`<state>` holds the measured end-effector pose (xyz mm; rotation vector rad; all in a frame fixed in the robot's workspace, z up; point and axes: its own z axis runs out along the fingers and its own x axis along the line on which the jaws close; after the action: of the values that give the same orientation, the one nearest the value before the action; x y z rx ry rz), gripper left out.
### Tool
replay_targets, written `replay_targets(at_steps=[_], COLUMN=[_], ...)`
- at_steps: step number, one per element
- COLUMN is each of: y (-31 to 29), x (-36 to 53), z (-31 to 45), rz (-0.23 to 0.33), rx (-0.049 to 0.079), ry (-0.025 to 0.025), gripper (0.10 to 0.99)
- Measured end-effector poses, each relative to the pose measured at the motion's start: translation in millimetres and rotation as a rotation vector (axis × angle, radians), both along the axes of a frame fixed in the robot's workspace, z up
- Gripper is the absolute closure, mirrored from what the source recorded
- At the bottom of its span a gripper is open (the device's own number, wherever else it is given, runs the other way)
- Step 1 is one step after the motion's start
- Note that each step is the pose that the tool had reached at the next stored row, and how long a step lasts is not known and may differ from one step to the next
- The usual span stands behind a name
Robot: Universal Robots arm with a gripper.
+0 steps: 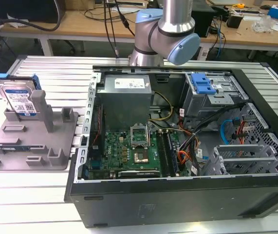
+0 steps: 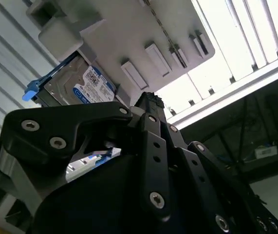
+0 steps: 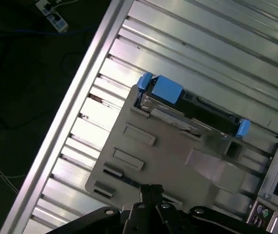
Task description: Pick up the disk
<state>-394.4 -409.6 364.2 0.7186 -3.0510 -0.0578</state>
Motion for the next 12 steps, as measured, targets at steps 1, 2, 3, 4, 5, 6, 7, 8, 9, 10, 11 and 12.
replay_targets(at_steps=[1, 2, 3, 4, 5, 6, 7, 8, 9, 10, 11, 12], y=[0.0, 0.0, 0.0, 0.0, 0.0, 0.0, 0.0, 0.0, 0.0, 0.0, 0.0, 0.0], x=[0.0, 0.0, 0.0, 0.0, 0.0, 0.0, 0.0, 0.0, 0.0, 0.0, 0.0, 0.0], z=[-0.1, -0.2, -0.2, -0.4, -0.5, -0.6, -0.7, -1.0, -1.2, -1.4, -1.8, -2.0], rz=[0.021, 0.048, 0.069, 0.091, 0.112, 0.128, 0.160, 0.209, 0.237, 0.268, 0.314, 0.347], rx=[0.000, 0.000, 0.000, 0.000, 0.000, 0.000, 0.000, 0.000, 0.000, 0.000, 0.000, 0.000], ry=[-0.0001, 0.0000, 0.0000, -0.0001, 0.0000, 0.0000, 0.0000, 0.0000, -0.0001, 0.0000, 0.0000, 0.0000], gripper=[0.980, 0.980, 0.980, 0.980, 0.980, 0.980, 0.980, 0.980, 0.980, 0.980, 0.980, 0.980])
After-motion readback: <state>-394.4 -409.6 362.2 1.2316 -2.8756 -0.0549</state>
